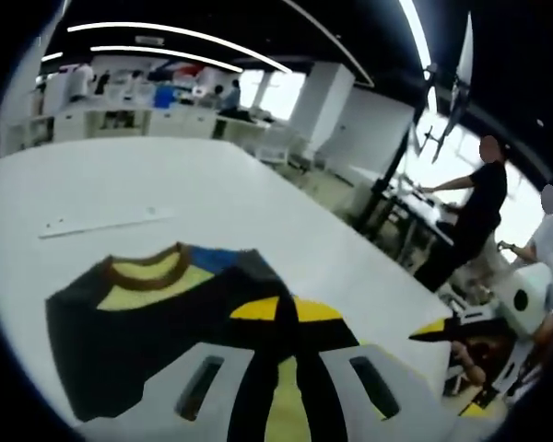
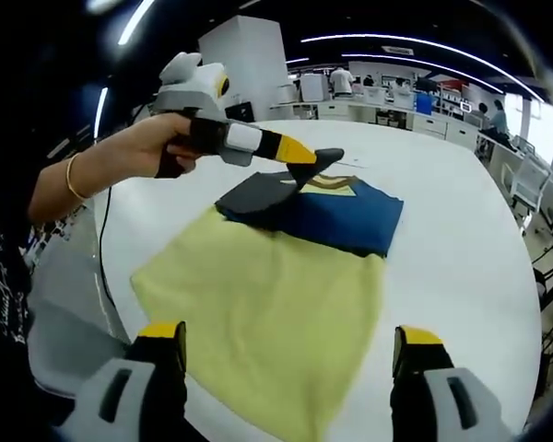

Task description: Fold the garment on the visible template until the final outline fits inside the template.

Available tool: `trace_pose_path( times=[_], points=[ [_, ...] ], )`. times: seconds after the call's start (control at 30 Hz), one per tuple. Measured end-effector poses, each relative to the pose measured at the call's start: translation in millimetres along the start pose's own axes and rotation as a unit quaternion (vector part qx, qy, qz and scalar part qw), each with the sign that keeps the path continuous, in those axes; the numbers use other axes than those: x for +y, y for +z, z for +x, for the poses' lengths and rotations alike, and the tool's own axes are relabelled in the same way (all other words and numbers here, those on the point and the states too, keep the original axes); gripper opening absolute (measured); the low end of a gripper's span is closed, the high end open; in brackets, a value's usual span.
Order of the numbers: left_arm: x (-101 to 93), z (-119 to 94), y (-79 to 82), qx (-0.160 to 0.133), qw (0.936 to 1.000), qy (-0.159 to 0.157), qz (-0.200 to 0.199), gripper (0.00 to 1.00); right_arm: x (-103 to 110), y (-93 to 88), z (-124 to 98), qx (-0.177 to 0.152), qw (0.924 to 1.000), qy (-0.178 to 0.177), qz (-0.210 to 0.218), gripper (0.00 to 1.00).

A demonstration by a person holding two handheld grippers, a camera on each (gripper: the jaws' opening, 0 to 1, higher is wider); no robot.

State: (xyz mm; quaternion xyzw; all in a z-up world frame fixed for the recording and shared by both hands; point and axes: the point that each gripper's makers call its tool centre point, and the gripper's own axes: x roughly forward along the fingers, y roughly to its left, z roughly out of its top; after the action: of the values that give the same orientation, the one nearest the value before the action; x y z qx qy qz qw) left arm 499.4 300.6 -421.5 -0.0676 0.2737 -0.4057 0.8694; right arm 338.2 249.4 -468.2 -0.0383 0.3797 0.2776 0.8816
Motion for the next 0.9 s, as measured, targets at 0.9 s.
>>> trace_pose_path(
  times=[0.9],
  points=[
    [-17.8,47.4,-45.5,0.021,0.9987,-0.039,-0.023,0.06,-6.8,-16.1,2.7,0.005,0.9998,-0.007,0.019,0.93]
  ],
)
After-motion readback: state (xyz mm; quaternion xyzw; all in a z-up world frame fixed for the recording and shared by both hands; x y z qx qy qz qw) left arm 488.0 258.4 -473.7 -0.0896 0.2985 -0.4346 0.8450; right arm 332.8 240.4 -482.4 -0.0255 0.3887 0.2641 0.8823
